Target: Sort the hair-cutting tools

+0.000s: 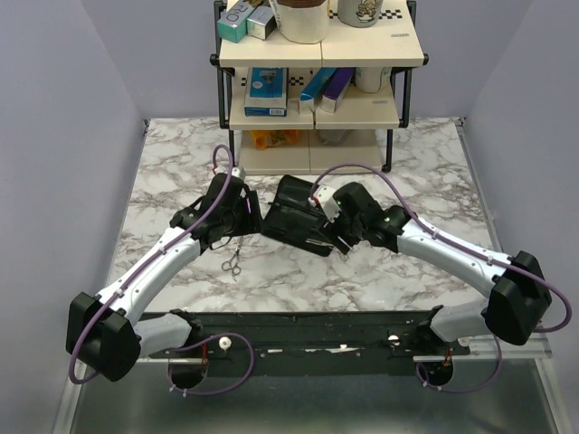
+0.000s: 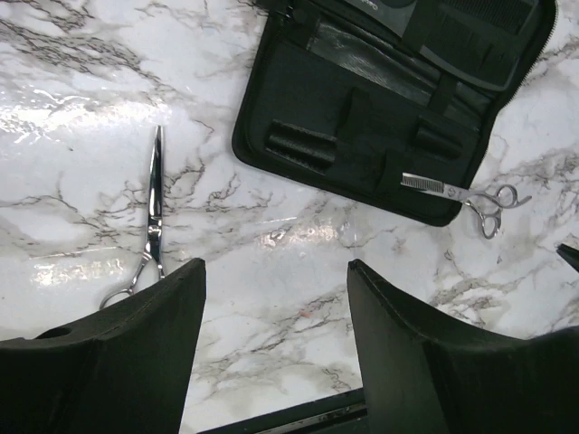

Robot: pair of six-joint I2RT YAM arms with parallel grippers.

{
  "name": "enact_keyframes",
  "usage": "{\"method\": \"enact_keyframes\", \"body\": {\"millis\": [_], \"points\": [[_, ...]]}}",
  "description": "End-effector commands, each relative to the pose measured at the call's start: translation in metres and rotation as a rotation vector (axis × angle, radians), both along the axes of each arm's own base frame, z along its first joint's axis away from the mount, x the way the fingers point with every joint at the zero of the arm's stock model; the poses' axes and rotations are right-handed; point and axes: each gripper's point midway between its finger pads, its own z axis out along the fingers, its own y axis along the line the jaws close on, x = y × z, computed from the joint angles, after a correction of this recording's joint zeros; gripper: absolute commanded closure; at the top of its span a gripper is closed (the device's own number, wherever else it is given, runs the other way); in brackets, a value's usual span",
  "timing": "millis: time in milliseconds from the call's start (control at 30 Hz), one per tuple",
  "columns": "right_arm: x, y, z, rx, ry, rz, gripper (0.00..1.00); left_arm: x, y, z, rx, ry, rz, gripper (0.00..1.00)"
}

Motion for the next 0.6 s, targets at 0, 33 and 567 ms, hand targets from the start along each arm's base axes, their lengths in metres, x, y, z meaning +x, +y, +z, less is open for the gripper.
{"method": "enact_keyframes", "body": {"millis": [0,33,567], "points": [[-0.027,0.001,-0.039,-0.089,0.179,0.152,0.25,-0.011,-0.005,-0.001,-0.047,-0.007,-0.052,0.28],[-0.027,0.000,-0.046,-0.118,0.193,0.175,0.27,-0.012,-0.005,0.001,-0.051,-0.014,-0.054,0.28],[0.004,0.010,-0.081,-0.263,0.199,0.307,0.30,-0.022,-0.007,-0.004,-0.073,-0.017,-0.092,0.28]]}}
